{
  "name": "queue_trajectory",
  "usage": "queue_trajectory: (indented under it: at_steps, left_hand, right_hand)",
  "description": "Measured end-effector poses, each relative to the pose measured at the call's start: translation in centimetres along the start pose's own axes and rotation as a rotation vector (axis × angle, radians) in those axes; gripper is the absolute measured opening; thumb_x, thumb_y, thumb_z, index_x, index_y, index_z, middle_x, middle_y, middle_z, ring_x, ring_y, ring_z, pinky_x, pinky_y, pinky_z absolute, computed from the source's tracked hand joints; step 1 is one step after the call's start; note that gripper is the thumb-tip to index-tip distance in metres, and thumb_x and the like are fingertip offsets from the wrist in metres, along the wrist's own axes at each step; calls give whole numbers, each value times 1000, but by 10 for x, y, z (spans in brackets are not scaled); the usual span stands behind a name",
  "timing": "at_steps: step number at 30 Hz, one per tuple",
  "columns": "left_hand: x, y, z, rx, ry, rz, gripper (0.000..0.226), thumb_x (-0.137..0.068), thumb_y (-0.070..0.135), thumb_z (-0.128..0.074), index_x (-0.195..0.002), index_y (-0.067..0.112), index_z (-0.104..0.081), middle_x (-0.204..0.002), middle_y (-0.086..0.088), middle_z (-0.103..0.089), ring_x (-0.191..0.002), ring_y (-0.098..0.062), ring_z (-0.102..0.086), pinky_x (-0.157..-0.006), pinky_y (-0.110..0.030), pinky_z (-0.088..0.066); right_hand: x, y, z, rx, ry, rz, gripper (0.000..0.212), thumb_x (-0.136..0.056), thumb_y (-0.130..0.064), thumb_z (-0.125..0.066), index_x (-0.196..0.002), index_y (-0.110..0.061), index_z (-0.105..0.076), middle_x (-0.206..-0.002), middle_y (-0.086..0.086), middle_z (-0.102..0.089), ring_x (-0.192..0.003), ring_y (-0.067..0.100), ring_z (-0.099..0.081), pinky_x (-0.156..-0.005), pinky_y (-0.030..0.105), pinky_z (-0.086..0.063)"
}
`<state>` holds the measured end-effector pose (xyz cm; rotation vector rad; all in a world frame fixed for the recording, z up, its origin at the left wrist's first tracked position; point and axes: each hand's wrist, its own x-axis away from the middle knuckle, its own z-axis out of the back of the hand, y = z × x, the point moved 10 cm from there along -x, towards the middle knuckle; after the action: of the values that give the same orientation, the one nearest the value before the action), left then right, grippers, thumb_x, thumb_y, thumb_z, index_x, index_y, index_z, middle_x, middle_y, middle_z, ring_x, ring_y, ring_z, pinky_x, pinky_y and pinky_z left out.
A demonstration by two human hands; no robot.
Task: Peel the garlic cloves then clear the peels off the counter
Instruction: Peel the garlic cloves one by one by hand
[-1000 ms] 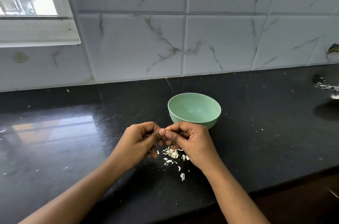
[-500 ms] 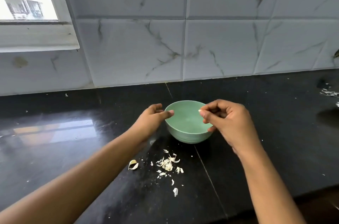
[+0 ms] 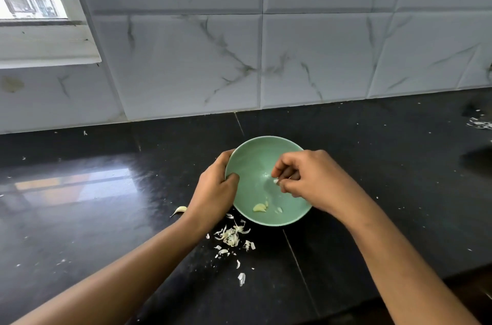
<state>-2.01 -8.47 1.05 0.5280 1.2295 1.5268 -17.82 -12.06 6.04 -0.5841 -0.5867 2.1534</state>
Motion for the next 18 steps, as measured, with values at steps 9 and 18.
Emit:
queue_trajectory:
  at_steps: [9,18]
  left_hand:
    - [-13,-11,-3,41,-23,202,53,-80,-1,-40,-125,23,-54,-108,-1,-65,-94,-19,-63,-68,-31,-51]
    - [-9,-14,25,100,-70,349,42,-93,30,-56,-133,20,-46,-118,-4,-62,-90,-20,-65,-64,-35,-55]
  right_hand:
    - [8,-3,24,-88,221,40,23,-83,-3,-61,-88,-23,-72,-76,-13,-68,-74,-1,-65,-73,27,-57]
    - [47,-36,-1,-238,260,143,15,-86,-11,-66,-91,-23,-73,-80,-19,-68,-79,-1,-65,-69,30,-58]
